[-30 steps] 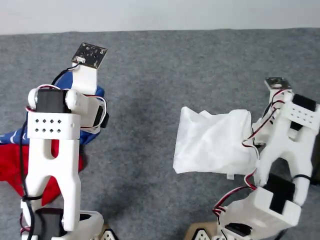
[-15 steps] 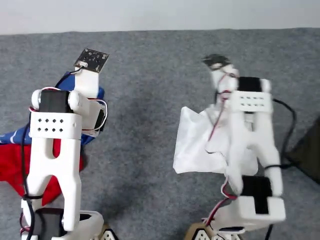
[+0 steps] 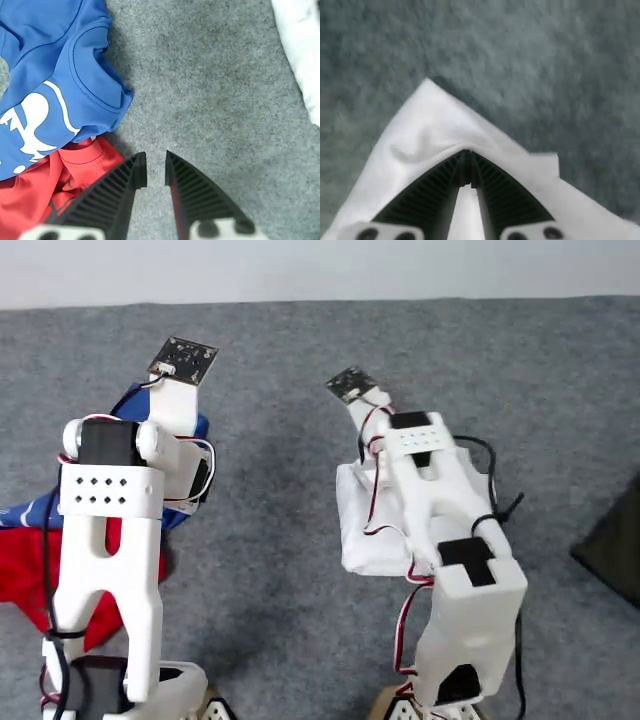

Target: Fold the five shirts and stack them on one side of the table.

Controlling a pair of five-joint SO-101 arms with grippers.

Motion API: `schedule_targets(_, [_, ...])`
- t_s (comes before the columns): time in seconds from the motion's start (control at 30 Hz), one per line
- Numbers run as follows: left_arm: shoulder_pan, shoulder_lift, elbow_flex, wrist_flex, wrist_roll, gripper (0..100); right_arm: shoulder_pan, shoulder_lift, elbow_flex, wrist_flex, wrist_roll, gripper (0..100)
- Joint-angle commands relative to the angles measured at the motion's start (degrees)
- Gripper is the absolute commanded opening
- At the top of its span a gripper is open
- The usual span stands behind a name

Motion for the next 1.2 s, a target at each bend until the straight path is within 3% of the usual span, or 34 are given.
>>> schedule_targets(0.0, [-0.1, -2.4, -0.3, 0.3, 0.4, 7, -0.7, -0.4, -3.6, -2.9, 2.5, 1.4])
schedule_targets(0.2, [-0.1, -2.4, -0.3, 0.3, 0.4, 7, 2.7, -4.4, -10.5, 7.3, 5.5, 2.7])
schedule_targets(0.4, [-0.1, -2.4, -0.3, 0.3, 0.4, 7, 6.7, -11.7, -15.2, 21.5, 5.1, 13.0])
schedule_targets(0.67, [0.3, -2.4, -0.3, 0.3, 0.4, 7, 9.6, -14.6, -14.9, 37.7, 5.2, 3.5])
schedule_targets(0.83, [0.3, -2.4, -0.3, 0.3, 0.4, 7, 13.8, -14.6, -10.0, 38.2, 5.4, 1.0])
schedule_targets(1.17, [0.4, -2.5, -0.4, 1.1, 0.1, 7, 26.2, -15.3, 8.7, 29.6, 9.1, 0.9])
